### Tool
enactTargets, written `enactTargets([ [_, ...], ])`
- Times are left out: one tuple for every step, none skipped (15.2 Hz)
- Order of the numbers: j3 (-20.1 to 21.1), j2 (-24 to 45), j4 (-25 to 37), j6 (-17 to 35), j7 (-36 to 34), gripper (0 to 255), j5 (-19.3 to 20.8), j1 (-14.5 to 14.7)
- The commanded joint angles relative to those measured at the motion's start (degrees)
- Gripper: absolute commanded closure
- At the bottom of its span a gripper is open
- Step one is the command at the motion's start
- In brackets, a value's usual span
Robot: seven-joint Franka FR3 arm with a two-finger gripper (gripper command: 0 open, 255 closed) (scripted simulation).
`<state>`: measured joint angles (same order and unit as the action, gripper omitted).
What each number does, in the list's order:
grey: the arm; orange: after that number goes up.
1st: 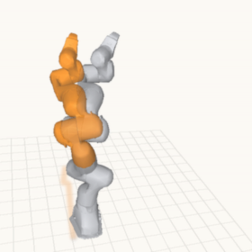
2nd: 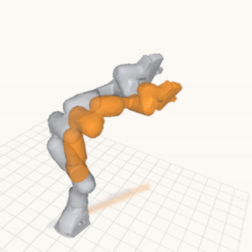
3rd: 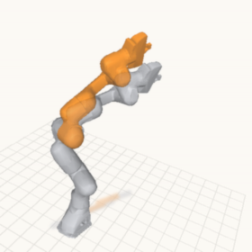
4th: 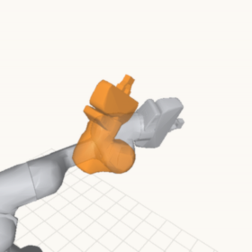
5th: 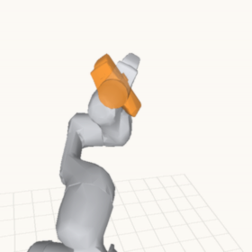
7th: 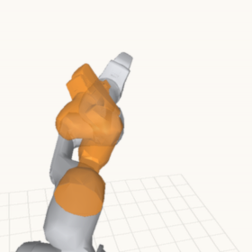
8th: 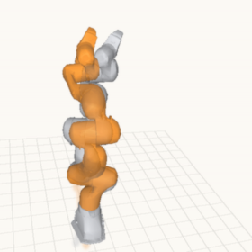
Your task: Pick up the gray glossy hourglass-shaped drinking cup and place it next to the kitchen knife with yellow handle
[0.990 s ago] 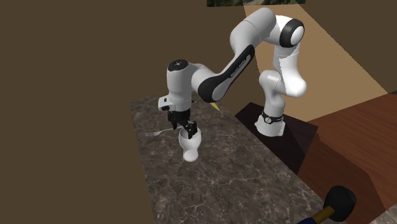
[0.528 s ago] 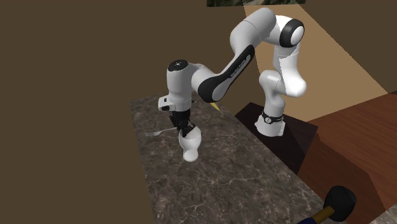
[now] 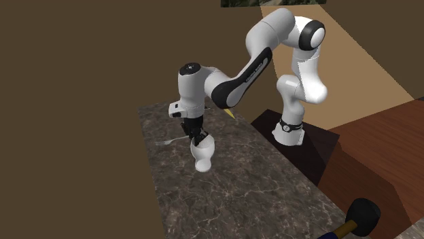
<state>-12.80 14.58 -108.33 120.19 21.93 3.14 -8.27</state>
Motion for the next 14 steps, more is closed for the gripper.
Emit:
enactTargets([
  [0.0,-0.5,0.5,-1.0,0.0,255,0.1,0.0],
  [0.0,-0.8,0.9,-1.7,0.1,255,0.1,0.1],
  [0.0,-1.1,1.3,-2.4,0.1,255,0.2,0.1],
  [-0.1,-1.4,1.7,-3.1,0.1,255,0.2,0.1],
  [-0.1,-1.6,2.1,-3.8,0.1,255,0.3,0.1],
  [-0.1,-1.9,2.5,-4.5,0.1,255,0.3,0.1],
  [-0.1,-2.2,3.0,-5.2,0.2,255,0.4,0.2],
  [-0.1,-2.4,3.5,-5.9,0.2,255,0.4,0.2],
  [-0.1,-2.7,3.9,-6.6,0.2,255,0.4,0.2],
  [-0.1,-2.9,4.4,-7.3,0.2,255,0.5,0.2],
  [-0.1,-3.1,4.9,-8.0,0.3,255,0.5,0.2],
  [-0.1,-3.3,5.4,-8.7,0.3,255,0.5,0.2],
  [-0.1,-3.5,5.9,-9.4,0.3,255,0.5,0.2],
  [-0.1,-3.7,6.5,-10.2,0.4,255,0.6,0.3],
])
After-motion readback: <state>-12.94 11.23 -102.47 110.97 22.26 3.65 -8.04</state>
